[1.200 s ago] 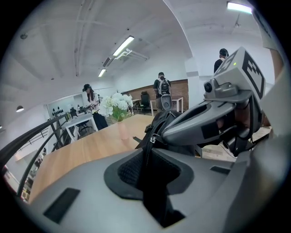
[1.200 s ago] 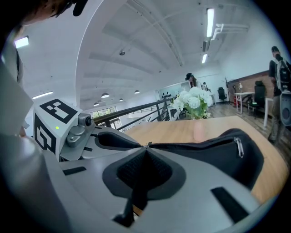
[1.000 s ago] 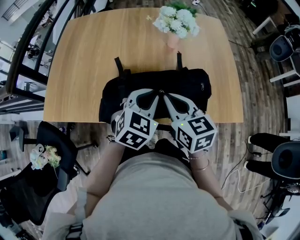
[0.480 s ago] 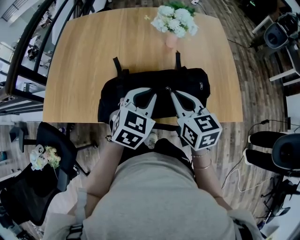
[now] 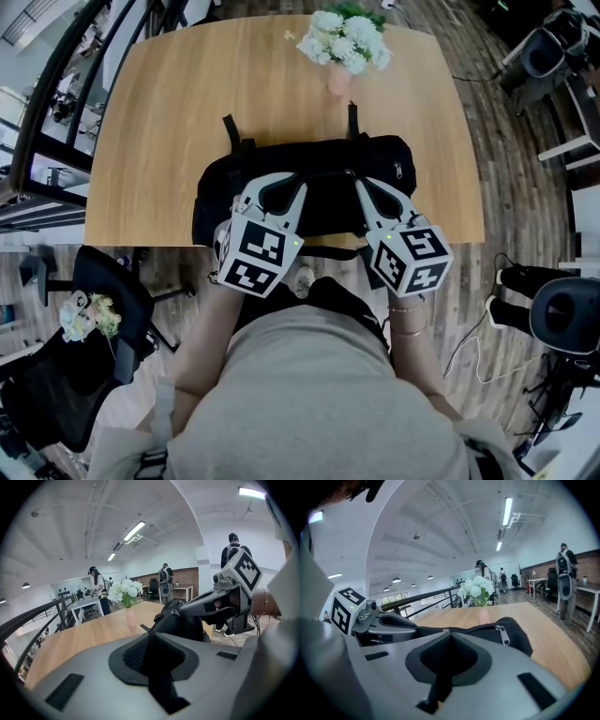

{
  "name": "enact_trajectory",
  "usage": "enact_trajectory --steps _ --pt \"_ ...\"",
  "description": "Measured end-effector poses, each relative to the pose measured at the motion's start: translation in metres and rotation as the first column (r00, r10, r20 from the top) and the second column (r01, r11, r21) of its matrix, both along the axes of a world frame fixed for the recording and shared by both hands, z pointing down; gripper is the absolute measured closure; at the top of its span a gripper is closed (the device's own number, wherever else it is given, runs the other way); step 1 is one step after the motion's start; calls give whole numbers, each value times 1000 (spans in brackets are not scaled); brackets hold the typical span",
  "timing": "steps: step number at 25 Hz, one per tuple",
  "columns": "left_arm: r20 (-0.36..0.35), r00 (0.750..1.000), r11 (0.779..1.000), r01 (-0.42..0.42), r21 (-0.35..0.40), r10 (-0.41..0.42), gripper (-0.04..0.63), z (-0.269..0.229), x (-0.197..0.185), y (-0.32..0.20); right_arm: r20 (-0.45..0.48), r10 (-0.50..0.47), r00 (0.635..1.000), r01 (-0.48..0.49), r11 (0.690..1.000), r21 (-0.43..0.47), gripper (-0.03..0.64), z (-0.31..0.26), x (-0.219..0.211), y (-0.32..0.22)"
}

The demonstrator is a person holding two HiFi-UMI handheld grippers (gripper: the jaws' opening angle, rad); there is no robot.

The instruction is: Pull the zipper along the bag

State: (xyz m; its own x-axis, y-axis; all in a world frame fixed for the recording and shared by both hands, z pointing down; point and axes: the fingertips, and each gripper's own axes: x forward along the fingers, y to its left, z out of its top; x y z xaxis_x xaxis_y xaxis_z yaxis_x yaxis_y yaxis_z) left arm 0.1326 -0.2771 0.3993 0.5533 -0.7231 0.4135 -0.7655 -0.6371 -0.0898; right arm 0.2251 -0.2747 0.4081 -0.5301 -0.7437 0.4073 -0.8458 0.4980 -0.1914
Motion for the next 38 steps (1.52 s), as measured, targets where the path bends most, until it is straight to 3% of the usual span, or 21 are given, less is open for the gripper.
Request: enact_trajectory --steps 27,38 --pt "-19 998 998 66 5 -66 543 0 -5 -7 -26 150 988 -149 988 24 606 -5 79 -16" --pt "-23 997 997 70 -17 -71 538 6 -3 -5 -12 144 989 -144 989 21 604 0 76 -16"
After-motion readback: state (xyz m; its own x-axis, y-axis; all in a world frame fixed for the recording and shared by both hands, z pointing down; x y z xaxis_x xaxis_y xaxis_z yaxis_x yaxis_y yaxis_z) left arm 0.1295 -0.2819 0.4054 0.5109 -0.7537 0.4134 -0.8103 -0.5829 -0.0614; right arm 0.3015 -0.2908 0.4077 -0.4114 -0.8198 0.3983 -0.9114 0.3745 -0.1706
